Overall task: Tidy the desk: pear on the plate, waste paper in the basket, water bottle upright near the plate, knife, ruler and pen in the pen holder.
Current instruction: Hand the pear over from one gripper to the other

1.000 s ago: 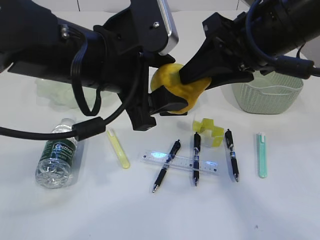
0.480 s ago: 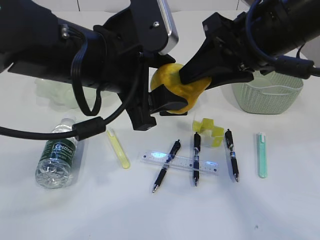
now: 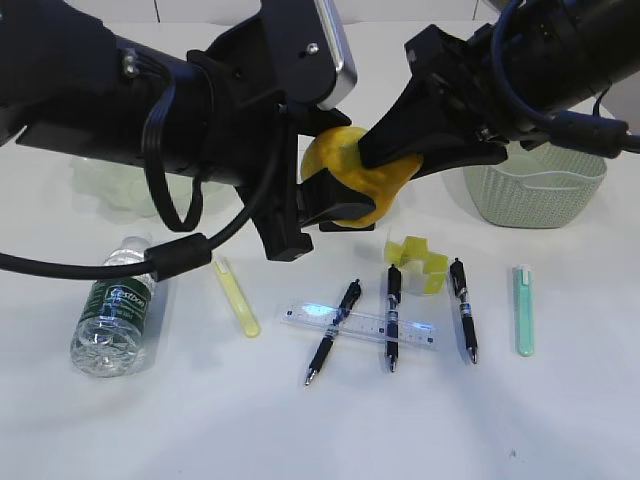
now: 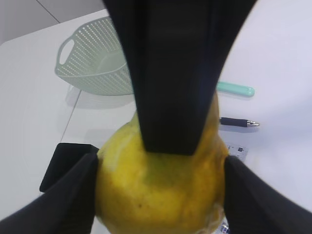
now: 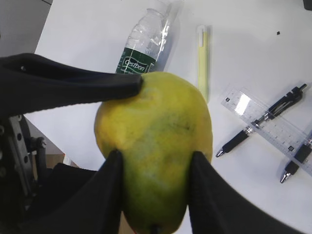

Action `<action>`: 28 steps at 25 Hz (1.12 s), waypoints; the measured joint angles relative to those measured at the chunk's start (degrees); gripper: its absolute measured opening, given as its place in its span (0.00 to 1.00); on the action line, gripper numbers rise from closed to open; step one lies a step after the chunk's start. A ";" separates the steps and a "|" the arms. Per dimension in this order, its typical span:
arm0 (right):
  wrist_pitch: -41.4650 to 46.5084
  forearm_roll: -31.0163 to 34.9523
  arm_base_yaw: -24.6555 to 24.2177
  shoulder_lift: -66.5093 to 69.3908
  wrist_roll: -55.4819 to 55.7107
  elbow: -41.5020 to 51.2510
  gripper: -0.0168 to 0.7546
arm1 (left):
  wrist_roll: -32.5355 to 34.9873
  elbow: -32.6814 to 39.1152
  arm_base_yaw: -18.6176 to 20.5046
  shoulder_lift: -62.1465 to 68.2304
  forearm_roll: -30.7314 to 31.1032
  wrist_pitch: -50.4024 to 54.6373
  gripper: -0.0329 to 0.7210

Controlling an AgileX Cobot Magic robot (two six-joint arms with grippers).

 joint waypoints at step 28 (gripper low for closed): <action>1.09 1.85 0.00 0.00 -1.06 0.00 0.75 | 0.02 0.00 0.00 0.04 0.18 -1.48 0.68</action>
